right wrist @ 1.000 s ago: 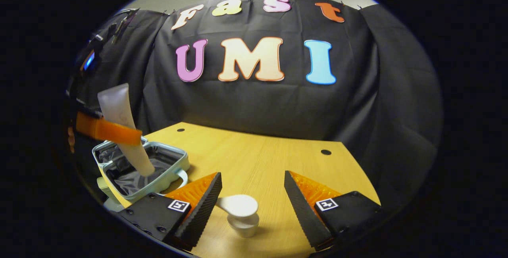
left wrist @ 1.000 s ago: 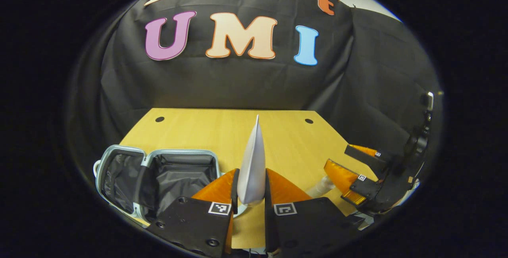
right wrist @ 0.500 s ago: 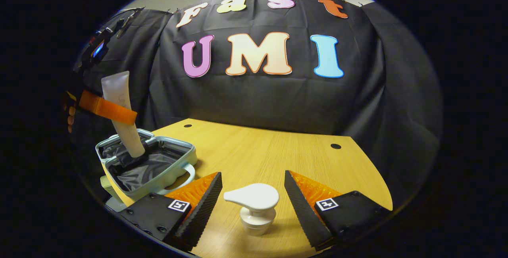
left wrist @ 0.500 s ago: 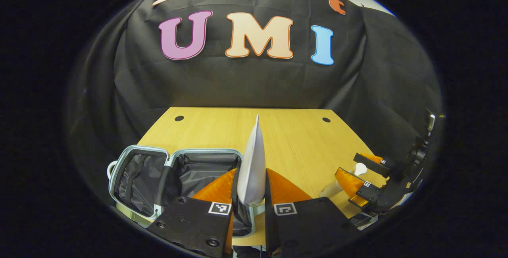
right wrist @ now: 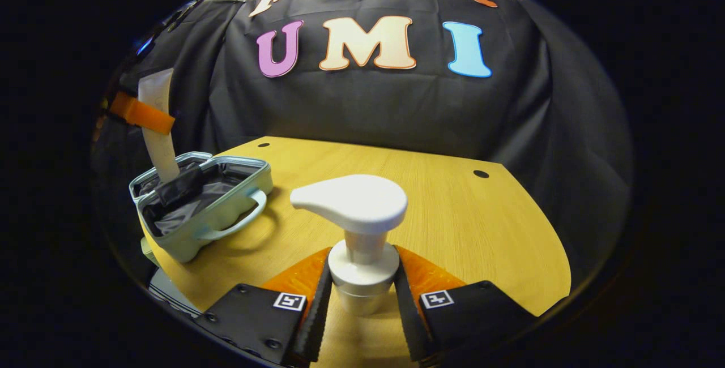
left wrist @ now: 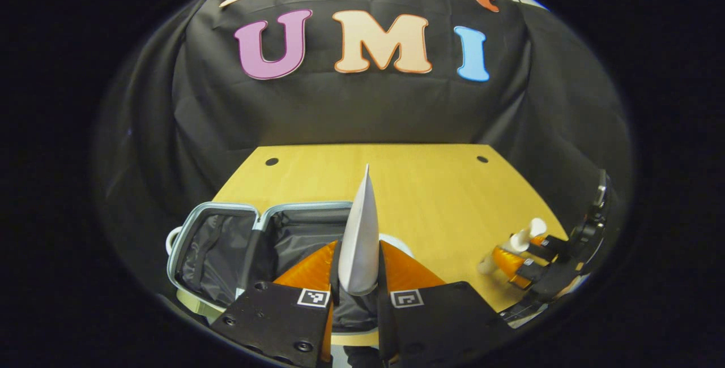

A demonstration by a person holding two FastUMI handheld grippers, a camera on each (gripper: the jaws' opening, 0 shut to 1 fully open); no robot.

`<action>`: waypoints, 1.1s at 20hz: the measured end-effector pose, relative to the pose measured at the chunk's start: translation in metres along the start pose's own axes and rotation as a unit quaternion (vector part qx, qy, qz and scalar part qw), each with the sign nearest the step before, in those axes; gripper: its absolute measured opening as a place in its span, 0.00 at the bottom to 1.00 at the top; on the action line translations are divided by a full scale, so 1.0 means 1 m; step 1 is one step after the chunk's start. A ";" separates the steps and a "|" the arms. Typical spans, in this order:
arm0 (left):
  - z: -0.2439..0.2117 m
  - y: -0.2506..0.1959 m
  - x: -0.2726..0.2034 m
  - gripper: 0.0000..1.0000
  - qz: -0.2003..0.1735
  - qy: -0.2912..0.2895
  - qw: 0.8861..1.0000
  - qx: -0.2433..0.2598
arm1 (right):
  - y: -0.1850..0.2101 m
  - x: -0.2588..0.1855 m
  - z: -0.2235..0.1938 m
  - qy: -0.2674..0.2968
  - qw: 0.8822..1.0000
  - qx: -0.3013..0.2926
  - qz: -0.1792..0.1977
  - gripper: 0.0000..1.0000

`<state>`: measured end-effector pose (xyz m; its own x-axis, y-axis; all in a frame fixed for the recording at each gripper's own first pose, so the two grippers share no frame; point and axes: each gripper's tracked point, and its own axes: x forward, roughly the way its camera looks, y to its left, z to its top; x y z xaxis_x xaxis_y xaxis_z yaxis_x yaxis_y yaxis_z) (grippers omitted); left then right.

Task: First open the suitcase, pack the skin care products into it, and then close the suitcase.

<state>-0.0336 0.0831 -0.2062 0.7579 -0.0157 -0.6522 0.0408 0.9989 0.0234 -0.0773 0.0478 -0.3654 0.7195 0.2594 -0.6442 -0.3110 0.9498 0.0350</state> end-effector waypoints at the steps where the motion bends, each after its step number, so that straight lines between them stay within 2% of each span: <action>1: -0.010 0.013 0.004 0.25 0.013 0.015 1.000 -0.001 | 0.002 -0.002 0.003 0.001 1.000 0.001 0.006 0.57; 3: -0.037 0.032 0.014 0.24 0.024 0.062 0.998 -0.019 | 0.000 -0.001 0.017 -0.002 1.000 0.005 0.002 0.57; 6: -0.085 0.048 0.036 0.25 0.011 0.137 0.990 -0.016 | 0.001 -0.011 0.038 -0.009 0.999 0.038 -0.016 0.57; 9: -0.118 0.065 0.057 0.25 0.009 0.192 0.981 -0.009 | 0.031 -0.028 0.060 -0.014 0.997 0.074 0.009 0.57; 12: -0.109 0.069 0.075 0.25 -0.012 0.177 0.984 -0.015 | 0.066 -0.041 0.081 -0.011 0.994 0.099 0.038 0.57; 16: -0.104 0.069 0.091 0.31 -0.038 0.166 0.985 -0.022 | 0.121 -0.047 0.104 -0.009 0.990 0.111 0.084 0.57; 18: -0.108 0.065 0.099 0.35 -0.056 0.165 0.984 -0.026 | 0.139 -0.043 0.110 -0.005 0.990 0.107 0.096 0.57; 20: -0.104 0.060 0.106 0.47 -0.078 0.150 0.985 -0.026 | 0.156 -0.037 0.111 0.003 0.990 0.099 0.101 0.57; 21: -0.099 0.061 0.108 0.63 -0.081 0.138 0.987 -0.021 | 0.165 -0.034 0.111 0.008 0.990 0.097 0.106 0.57; 22: -0.091 0.063 0.106 0.67 -0.082 0.122 0.989 -0.016 | 0.173 -0.031 0.111 0.012 0.989 0.094 0.111 0.57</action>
<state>-0.0100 0.1484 -0.3423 0.5624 -0.1712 -0.8089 0.1268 0.9846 -0.1202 -0.0846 0.2239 -0.2542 0.6308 0.4637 -0.6221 -0.3371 0.8859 0.3186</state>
